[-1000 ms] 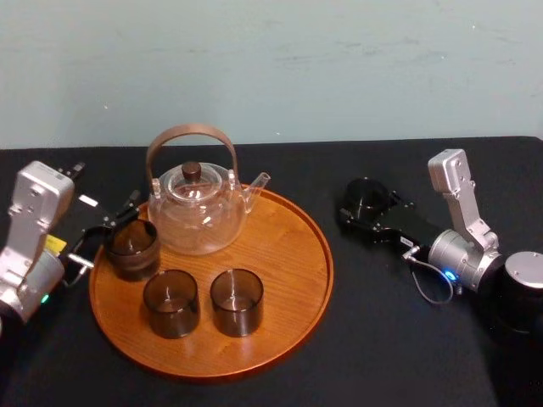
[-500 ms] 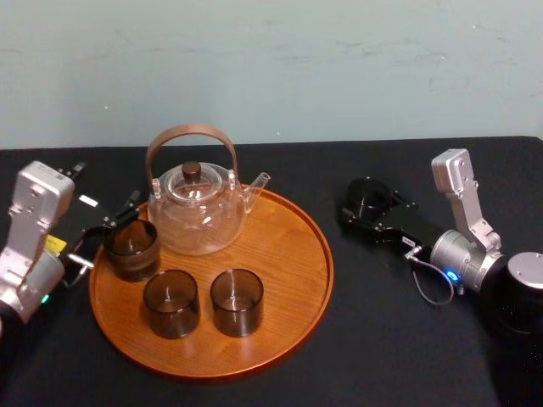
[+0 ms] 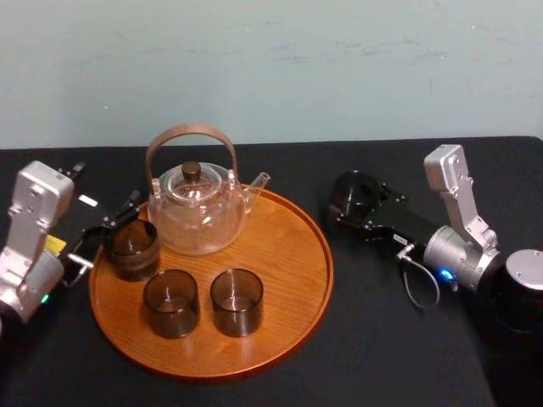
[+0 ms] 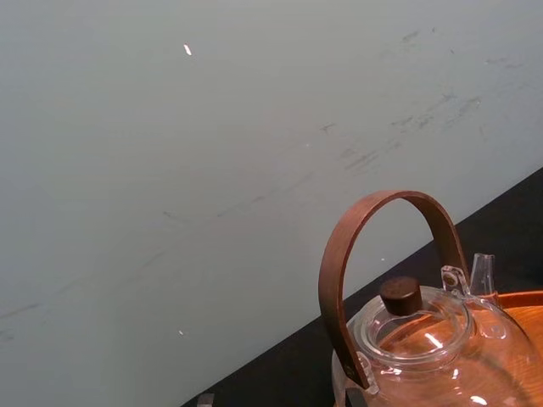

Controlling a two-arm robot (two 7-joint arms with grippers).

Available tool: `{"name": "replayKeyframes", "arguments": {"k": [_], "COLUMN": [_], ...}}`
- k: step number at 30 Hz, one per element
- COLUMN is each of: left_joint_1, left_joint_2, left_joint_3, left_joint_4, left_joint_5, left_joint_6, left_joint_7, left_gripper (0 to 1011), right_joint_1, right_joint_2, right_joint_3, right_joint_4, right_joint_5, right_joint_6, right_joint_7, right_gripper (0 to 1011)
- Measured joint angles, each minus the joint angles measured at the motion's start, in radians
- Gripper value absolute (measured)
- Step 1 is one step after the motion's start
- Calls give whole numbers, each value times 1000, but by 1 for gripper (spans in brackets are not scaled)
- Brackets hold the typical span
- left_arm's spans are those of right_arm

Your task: Pick up the glass from the table and place it on the tray.

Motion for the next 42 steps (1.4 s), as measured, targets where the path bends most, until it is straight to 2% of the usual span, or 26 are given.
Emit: {"name": "replayKeyframes", "arguments": {"k": [5, 10, 42], "left_joint_1": [0, 0, 0], "left_joint_2": [0, 0, 0], "left_joint_3": [0, 0, 0], "left_joint_4": [0, 0, 0], "left_joint_5": [0, 0, 0], "left_joint_6": [0, 0, 0], "left_joint_7": [0, 0, 0], "left_gripper": [1001, 1001, 1001], "right_joint_1": [-18, -21, 17], "right_joint_2": [2, -1, -44], "right_joint_3": [-19, -41, -146], "right_joint_4": [-54, -73, -55], "right_joint_5": [1, 4, 15], "right_joint_6": [9, 13, 9], "right_joint_7": [10, 19, 66], "right_gripper": [904, 904, 904]}}
